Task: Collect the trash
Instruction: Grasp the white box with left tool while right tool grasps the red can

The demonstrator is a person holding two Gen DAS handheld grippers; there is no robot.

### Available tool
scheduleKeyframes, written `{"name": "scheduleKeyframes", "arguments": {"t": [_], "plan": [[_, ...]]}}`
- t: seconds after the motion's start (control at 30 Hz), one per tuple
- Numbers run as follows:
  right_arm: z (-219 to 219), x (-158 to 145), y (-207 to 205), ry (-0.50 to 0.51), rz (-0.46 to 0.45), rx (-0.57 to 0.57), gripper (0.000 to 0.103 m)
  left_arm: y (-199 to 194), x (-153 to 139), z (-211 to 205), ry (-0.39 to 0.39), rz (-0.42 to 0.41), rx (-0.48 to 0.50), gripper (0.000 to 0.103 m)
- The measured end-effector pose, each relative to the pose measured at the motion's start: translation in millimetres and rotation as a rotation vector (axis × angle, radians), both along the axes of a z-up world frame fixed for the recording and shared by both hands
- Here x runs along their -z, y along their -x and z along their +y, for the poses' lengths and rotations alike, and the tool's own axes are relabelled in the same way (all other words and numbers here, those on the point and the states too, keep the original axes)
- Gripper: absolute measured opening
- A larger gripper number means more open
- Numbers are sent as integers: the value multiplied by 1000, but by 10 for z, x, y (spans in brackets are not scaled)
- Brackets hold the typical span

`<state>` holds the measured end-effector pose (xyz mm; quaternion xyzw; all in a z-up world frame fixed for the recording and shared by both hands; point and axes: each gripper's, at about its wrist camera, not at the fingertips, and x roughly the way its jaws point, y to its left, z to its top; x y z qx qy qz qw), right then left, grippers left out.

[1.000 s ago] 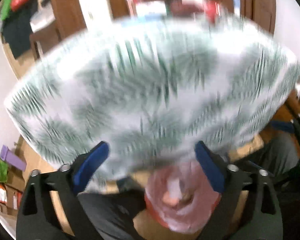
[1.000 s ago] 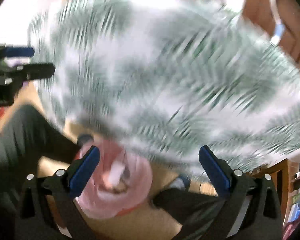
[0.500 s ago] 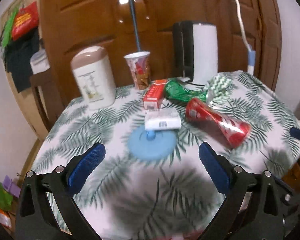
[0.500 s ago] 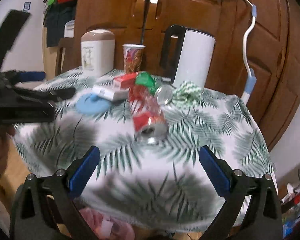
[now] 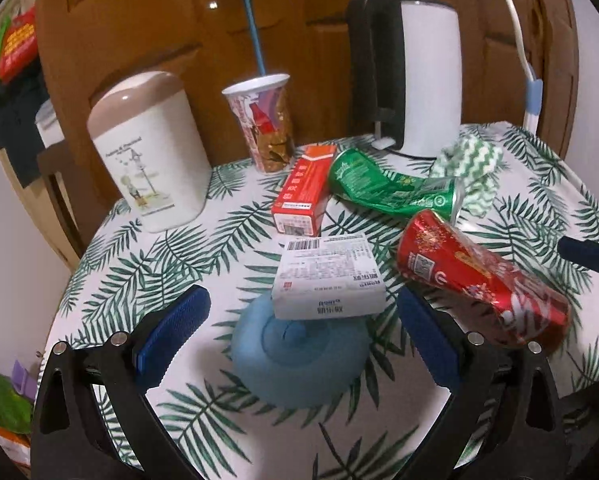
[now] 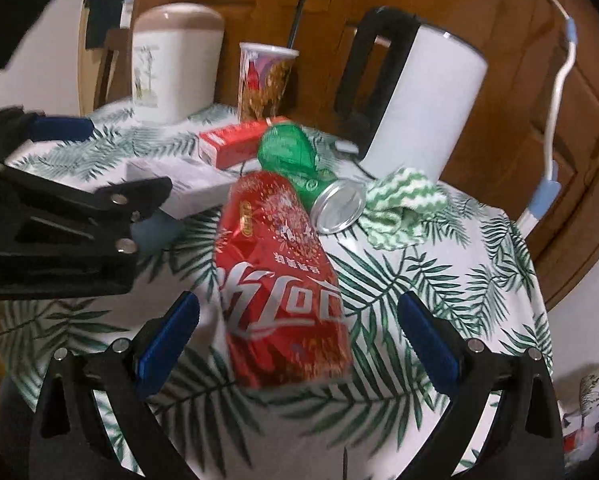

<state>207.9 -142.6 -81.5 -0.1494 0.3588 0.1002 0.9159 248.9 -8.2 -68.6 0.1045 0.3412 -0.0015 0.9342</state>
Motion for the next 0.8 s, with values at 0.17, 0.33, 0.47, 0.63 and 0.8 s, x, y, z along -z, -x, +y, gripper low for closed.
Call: {"name": "scheduleKeyframes", "arguments": {"t": [0.17,0.33,0.47,0.63,0.8], "plan": [[10,51,-77,20,14,12,89,-155,56,-7,-1,14,1,97],[-53,75,-152,17,45,27,76,-302,122,-78,-22,35,16,97],[-103,86,-178,13,55,35,73,-422,197,-141,-39,61,27,97],[-126,100,-207,-5,73,34,66,-544,274,-155,-26,95,33,96],[-133,109,-216,-19,79,24,57,-541,273,-106,16,93,27,74]]}}
